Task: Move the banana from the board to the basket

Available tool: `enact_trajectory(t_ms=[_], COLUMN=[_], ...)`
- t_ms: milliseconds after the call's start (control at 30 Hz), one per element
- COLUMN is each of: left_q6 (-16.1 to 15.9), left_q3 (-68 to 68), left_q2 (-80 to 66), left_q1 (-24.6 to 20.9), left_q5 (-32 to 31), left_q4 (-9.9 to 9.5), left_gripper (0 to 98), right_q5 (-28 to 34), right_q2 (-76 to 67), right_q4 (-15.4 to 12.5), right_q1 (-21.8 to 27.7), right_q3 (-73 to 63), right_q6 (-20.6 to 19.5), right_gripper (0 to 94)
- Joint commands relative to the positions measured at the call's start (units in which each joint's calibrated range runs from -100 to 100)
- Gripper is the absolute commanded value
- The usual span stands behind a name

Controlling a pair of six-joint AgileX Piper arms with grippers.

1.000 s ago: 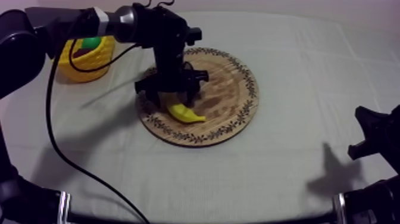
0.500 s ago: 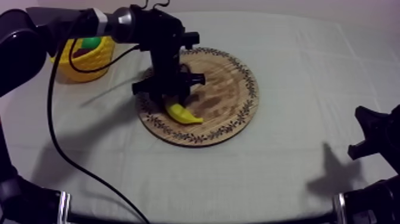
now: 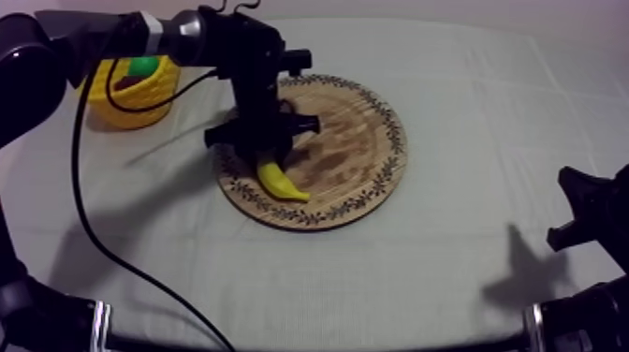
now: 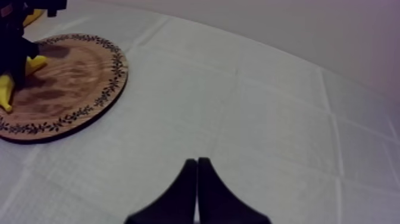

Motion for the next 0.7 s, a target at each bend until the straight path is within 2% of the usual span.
enact_trajectory(t_ms=[0, 400, 667], left_q6=[0.00, -0.22, -1.60], left_q3=[0.19, 3.76, 9.46], left_q2=[-1.12, -15.32, -26.21], left_q1=[0.01, -0.27, -3.16], left_q5=[0.04, 2.49, 4.35], left_q4=[0.19, -0.53, -1.59], left_gripper=[29.7, 28.6, 28.1], right_q5=[0.00, 0.00, 0.00], right_q2=[0.00, 0.00, 0.00], right_q4=[-0.01, -0.01, -0.01], right_q1=[0.00, 0.00, 0.00], right_q3=[-0.05, -0.05, -0.05], right_q6=[0.00, 0.00, 0.00], right_gripper=[0.3, 0.3, 0.3])
